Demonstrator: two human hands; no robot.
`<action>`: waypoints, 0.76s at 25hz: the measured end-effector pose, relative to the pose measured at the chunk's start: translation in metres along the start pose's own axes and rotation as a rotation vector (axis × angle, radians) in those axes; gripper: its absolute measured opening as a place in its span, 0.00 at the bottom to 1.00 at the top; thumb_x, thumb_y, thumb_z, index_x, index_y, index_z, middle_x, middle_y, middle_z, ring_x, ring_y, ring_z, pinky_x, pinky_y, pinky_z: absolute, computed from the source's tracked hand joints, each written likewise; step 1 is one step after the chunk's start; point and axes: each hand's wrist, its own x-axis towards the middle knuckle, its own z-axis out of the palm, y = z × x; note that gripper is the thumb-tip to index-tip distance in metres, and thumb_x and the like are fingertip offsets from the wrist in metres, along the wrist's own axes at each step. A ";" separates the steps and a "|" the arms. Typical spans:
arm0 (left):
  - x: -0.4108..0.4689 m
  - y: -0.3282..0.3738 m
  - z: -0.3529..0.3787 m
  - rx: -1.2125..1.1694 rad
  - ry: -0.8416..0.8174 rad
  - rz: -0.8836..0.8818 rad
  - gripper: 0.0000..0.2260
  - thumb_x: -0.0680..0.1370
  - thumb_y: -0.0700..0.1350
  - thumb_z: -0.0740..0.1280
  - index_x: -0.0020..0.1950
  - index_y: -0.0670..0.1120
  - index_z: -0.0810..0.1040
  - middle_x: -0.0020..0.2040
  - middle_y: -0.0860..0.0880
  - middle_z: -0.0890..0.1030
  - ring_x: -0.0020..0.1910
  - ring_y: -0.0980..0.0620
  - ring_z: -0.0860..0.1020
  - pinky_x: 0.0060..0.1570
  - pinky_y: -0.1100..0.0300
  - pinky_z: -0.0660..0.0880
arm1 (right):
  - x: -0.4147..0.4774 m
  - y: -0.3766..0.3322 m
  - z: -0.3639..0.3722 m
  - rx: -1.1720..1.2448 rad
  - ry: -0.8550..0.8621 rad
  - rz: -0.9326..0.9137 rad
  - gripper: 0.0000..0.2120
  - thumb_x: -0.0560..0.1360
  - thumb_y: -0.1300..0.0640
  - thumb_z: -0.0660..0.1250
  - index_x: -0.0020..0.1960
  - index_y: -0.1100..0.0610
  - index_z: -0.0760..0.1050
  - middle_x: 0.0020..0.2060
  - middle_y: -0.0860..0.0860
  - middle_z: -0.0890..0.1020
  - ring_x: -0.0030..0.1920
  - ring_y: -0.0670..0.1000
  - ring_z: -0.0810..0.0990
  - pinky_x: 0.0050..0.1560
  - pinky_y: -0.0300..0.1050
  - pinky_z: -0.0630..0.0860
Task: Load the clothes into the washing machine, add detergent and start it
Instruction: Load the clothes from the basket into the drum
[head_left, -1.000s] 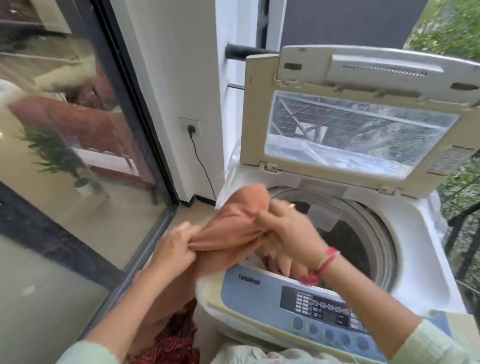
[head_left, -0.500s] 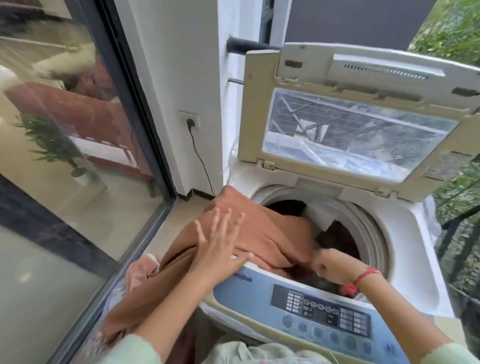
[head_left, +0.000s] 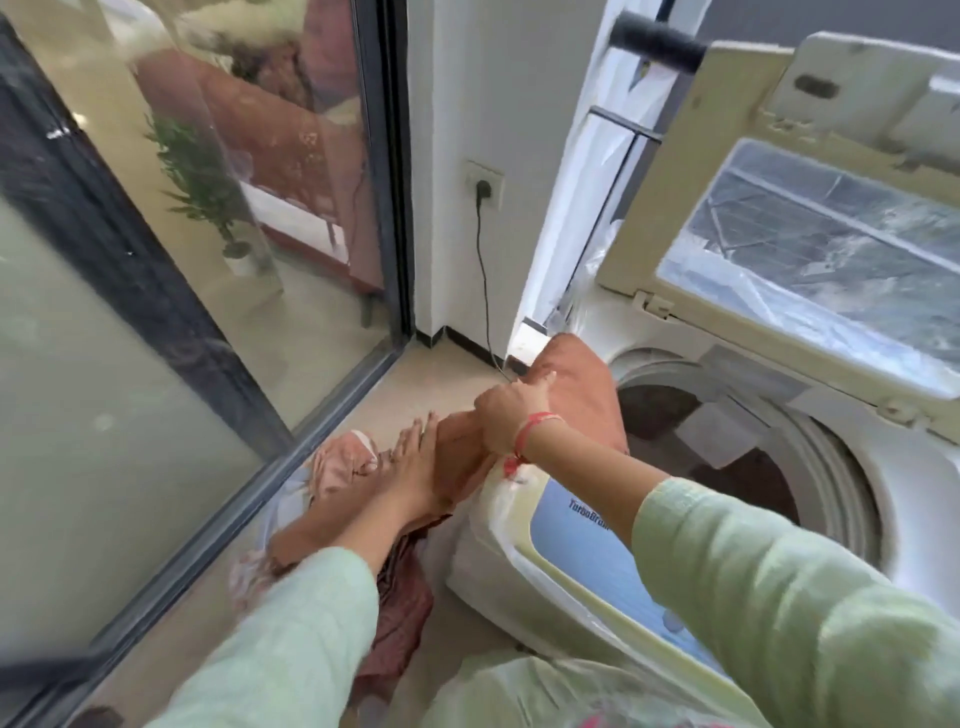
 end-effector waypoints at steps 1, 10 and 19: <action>0.000 0.002 0.005 -0.073 0.067 -0.005 0.57 0.63 0.54 0.75 0.75 0.52 0.35 0.77 0.45 0.49 0.76 0.45 0.50 0.72 0.42 0.54 | -0.006 0.008 0.002 0.078 0.092 -0.057 0.13 0.74 0.58 0.61 0.58 0.55 0.73 0.54 0.54 0.79 0.58 0.58 0.77 0.62 0.69 0.66; -0.035 0.131 -0.089 -0.413 0.830 0.443 0.30 0.66 0.29 0.56 0.63 0.51 0.77 0.57 0.48 0.79 0.54 0.48 0.78 0.52 0.54 0.76 | -0.159 0.165 0.012 0.392 0.962 -0.101 0.12 0.68 0.58 0.58 0.51 0.56 0.67 0.43 0.54 0.70 0.33 0.56 0.72 0.30 0.47 0.74; -0.026 0.268 -0.064 0.290 -0.026 0.460 0.34 0.73 0.55 0.68 0.75 0.55 0.56 0.75 0.50 0.58 0.76 0.47 0.50 0.67 0.32 0.38 | -0.184 0.286 0.132 0.421 0.684 0.510 0.18 0.69 0.55 0.69 0.57 0.55 0.70 0.58 0.63 0.73 0.43 0.62 0.75 0.40 0.53 0.75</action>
